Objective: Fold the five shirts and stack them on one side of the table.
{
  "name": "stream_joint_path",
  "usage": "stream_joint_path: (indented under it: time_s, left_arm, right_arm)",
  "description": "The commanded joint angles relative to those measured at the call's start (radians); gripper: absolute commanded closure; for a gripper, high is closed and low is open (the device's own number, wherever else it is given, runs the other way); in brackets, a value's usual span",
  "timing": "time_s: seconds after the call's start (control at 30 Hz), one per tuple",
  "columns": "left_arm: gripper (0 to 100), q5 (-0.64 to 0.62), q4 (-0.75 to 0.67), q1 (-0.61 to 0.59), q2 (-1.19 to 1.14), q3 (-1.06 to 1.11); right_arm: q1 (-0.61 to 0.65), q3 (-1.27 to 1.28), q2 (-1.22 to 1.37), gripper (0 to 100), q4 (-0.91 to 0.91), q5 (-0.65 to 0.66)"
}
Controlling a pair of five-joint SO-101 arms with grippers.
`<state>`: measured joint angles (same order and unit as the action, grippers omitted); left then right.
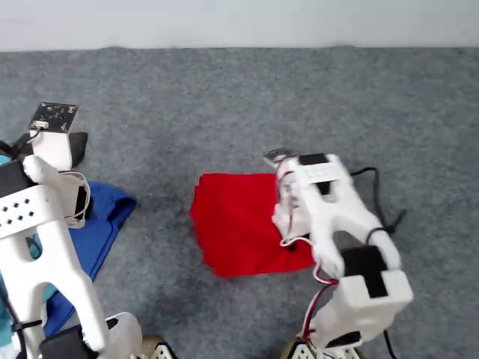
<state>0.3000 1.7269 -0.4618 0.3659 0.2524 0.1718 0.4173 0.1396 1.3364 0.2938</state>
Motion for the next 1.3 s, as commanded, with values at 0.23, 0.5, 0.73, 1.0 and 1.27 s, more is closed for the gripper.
stream_joint_path:
  time_s: [0.23, 0.5, 0.73, 1.0, 1.27]
  left_arm:
    - [90, 0.002, 0.028, 0.002, 0.005, -0.039]
    - [90, 0.003, 0.028, 0.003, 0.005, -0.088]
    - [90, 0.003, 0.028, 0.003, 0.005, -0.133]
    - [90, 0.003, 0.028, 0.003, 0.005, -0.131]
    - [90, 0.003, 0.028, 0.003, 0.005, -0.133]
  right_arm:
    - [-0.326, -0.292, -0.113, 98.9, 0.027, 0.671]
    - [-0.38, -0.634, 0.15, 98.8, -0.082, 0.855]
    - [-0.375, -0.845, 0.357, 88.2, -0.059, 0.835]
    - [-0.349, -1.026, 0.36, 70.1, 0.208, 0.506]
    - [-0.246, -1.046, 0.36, 98.9, 0.463, 0.407]
